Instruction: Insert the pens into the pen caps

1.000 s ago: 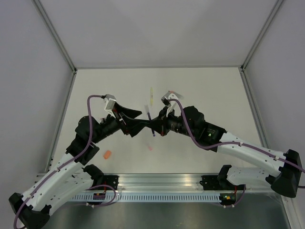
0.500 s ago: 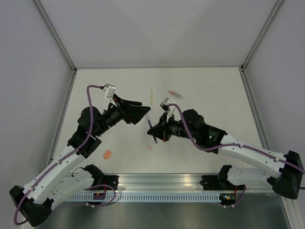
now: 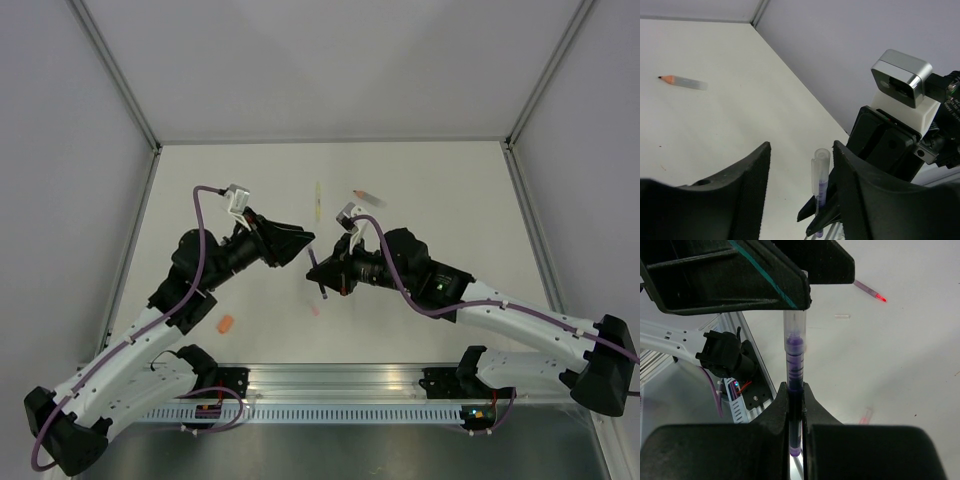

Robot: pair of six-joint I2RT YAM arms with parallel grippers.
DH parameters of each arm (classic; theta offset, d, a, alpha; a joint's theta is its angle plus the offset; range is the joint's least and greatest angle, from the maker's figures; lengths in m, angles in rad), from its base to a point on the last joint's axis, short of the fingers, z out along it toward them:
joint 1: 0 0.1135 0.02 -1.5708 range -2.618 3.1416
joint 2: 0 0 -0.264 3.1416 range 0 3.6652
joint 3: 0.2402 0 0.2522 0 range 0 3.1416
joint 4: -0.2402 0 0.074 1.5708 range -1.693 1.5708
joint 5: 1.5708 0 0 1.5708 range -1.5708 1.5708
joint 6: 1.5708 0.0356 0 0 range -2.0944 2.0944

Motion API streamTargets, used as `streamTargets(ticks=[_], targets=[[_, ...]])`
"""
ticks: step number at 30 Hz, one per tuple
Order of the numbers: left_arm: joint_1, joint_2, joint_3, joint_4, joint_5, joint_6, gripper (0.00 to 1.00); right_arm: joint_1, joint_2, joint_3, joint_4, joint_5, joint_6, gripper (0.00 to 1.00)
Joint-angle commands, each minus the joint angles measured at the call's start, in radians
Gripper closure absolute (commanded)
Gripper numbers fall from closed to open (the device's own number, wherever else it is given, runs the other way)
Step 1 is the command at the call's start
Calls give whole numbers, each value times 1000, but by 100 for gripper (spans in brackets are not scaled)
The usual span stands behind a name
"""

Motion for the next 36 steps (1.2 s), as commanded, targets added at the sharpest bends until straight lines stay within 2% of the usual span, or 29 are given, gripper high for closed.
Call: streamTargets(ticks=[1,6,9,10,20,26,32,36], targets=[[0,-11,-19,60,44,-35,49,2,14,15,54,-9,18,100],[0,-4,-43,106,91,-61,67,4,28,24,53,-14,16,100],[0,0,-76,160,171,-85,87,2,34,24,65,-1,15,100],[-2,2,-89,165,197,-93,97,2,34,27,67,6,15,100],[-2,-14,-186,209,258,-185,98,-12,45,116,143,108,-19,100],[-2,-3,-217,206,255,-201,98,-45,82,225,102,154,-86,100],[-3,43,-274,302,289,-197,98,-139,143,312,107,95,-118,100],[-5,65,-332,419,317,-191,98,-213,207,386,113,-19,-120,100]])
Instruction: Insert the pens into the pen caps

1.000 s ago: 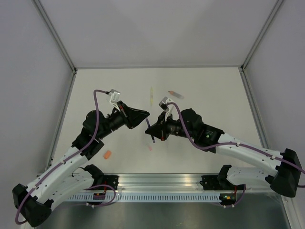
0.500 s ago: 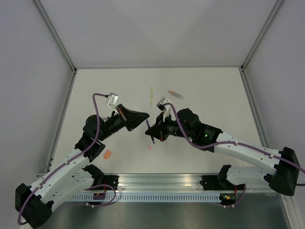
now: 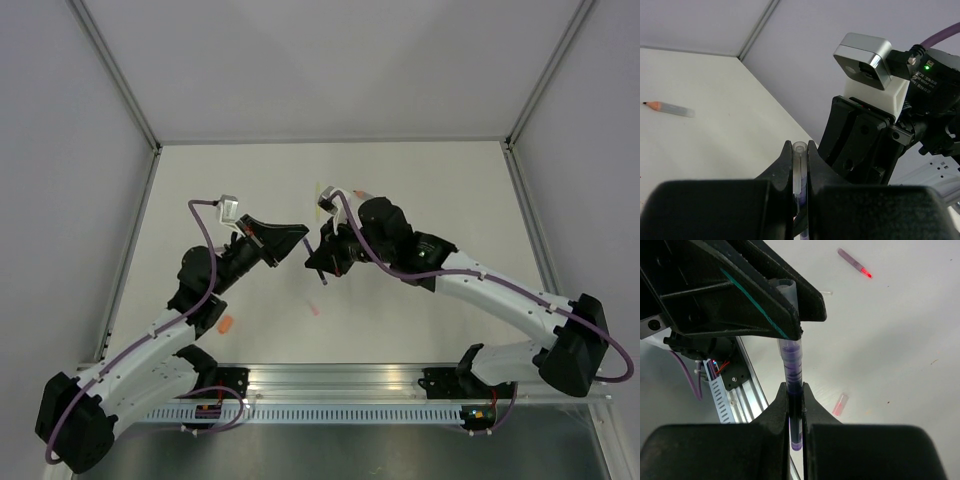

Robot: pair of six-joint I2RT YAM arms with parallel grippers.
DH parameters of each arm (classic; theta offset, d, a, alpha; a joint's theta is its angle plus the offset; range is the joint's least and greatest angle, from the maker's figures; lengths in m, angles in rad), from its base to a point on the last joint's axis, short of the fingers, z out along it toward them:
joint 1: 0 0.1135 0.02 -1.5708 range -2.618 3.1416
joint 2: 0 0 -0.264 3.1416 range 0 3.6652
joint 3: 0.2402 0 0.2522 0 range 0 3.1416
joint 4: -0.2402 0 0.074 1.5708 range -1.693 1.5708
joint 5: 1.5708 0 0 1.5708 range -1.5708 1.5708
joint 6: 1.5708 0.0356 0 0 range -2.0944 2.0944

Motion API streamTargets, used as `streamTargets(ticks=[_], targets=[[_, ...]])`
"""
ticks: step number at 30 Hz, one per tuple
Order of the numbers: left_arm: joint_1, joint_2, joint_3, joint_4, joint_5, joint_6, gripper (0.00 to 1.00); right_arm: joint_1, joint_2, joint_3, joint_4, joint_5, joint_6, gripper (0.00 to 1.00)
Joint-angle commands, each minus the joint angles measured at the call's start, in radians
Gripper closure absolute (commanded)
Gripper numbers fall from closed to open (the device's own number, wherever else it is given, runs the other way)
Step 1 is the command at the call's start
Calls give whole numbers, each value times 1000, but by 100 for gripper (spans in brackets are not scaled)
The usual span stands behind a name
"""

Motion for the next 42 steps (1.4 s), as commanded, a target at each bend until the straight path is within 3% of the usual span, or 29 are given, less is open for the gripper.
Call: streamTargets(ticks=[1,12,16,20,23,28,37,39,42], targets=[[-51,42,-94,-29,304,-53,98,-117,29,184,343,33,-2,100],[-51,168,-174,278,381,-142,98,-229,101,209,384,-160,-8,100],[-41,122,-122,252,350,-197,98,-229,68,102,409,-239,-5,100],[-31,99,16,29,296,-177,98,-226,-18,-1,392,-279,-3,100],[-18,103,65,-27,266,-174,98,-228,-69,-49,332,-280,-11,100],[10,141,98,-39,253,-217,98,-228,-126,-132,280,-277,-19,75],[50,244,161,-111,243,-199,98,-226,-233,-285,246,-267,15,53],[59,289,191,-145,233,-171,98,-226,-270,-314,209,-217,15,47],[64,377,257,-234,204,-122,98,-228,-323,-345,147,-110,20,46]])
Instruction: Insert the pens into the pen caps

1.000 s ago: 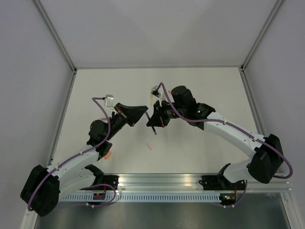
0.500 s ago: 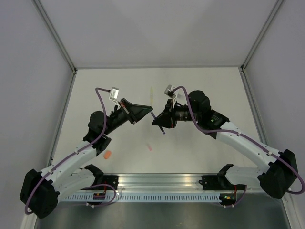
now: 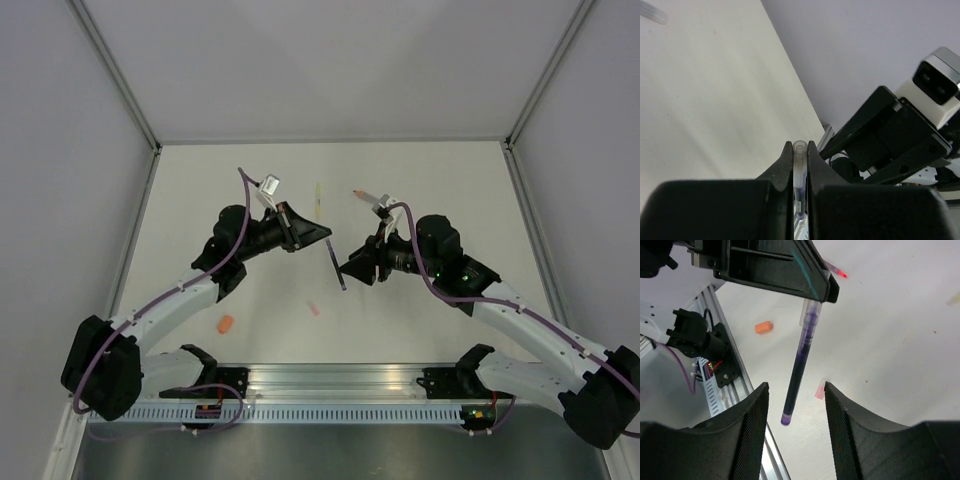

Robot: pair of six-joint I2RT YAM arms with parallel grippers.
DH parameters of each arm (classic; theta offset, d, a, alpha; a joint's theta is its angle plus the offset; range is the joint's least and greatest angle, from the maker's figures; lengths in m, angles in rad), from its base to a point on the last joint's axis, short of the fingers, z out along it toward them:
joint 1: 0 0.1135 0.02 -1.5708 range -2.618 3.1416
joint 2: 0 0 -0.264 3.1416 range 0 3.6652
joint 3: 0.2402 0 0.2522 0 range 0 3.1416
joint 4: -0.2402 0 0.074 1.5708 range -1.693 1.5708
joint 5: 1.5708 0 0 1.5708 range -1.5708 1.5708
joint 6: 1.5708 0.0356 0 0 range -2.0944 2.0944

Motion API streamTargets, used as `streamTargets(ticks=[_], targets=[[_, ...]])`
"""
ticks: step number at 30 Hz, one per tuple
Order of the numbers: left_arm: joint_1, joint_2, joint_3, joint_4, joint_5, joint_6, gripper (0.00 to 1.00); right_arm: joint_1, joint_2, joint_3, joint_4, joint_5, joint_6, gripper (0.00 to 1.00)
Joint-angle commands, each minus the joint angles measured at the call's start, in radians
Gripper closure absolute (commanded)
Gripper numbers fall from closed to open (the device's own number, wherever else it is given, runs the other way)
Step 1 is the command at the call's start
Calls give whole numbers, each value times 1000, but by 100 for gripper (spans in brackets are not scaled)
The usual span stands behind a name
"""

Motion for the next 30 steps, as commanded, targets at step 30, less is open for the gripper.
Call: streamTargets(ticks=[30], targets=[[-72,880,684,-530,-434,288,89,-3,-157,-99,-104,568,132,43]])
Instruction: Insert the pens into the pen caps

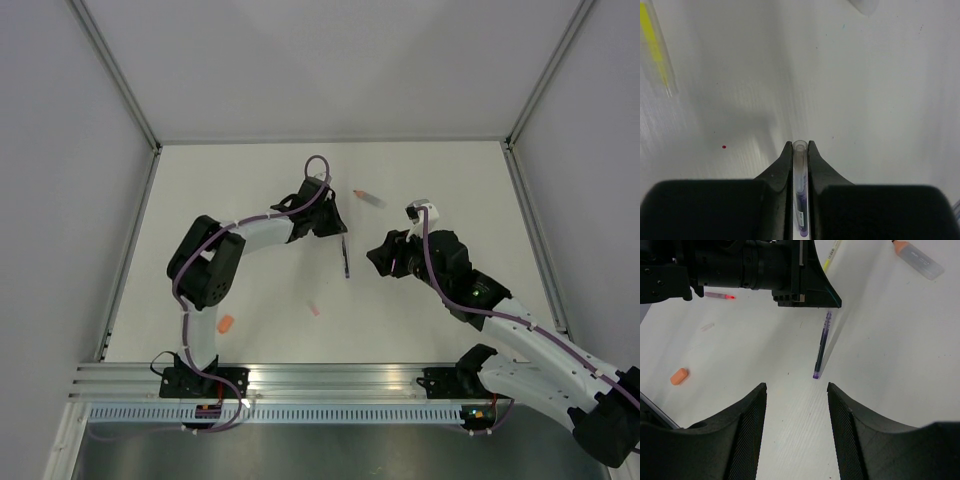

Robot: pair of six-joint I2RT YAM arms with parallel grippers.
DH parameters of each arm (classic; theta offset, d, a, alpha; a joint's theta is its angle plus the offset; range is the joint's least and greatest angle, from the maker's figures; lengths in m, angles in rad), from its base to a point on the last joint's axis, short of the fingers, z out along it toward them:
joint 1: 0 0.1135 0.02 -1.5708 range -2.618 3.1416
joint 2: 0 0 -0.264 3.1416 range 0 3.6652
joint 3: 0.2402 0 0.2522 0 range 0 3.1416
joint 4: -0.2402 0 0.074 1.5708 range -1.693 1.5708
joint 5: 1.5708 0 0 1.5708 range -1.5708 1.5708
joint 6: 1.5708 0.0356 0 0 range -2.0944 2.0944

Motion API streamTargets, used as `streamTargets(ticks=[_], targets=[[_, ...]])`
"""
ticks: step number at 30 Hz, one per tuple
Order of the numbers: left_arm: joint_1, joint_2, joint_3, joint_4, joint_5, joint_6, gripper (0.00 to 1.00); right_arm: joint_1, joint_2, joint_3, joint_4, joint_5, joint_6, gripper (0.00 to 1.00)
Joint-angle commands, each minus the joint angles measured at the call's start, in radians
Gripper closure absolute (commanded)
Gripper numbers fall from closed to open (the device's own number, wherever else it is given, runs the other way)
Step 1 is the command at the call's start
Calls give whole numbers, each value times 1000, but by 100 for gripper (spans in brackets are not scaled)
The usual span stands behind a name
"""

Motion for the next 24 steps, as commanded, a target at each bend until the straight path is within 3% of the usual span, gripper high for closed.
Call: streamTargets(ticks=[1,7,13,19,24], targets=[[-2,47,69,-79,-57,75,85,-1,-2,25,-2,17,4,42],[-2,43,66,-84,-52,83,67,-1,3,26,-3,15,-4,42],[-2,-26,23,-82,-41,86,56,-1,34,35,-3,9,-22,41],[0,-218,-71,-93,5,106,45,-2,119,112,-51,55,-68,41],[-2,-407,-195,-108,75,138,41,-59,314,286,-118,129,-76,41]])
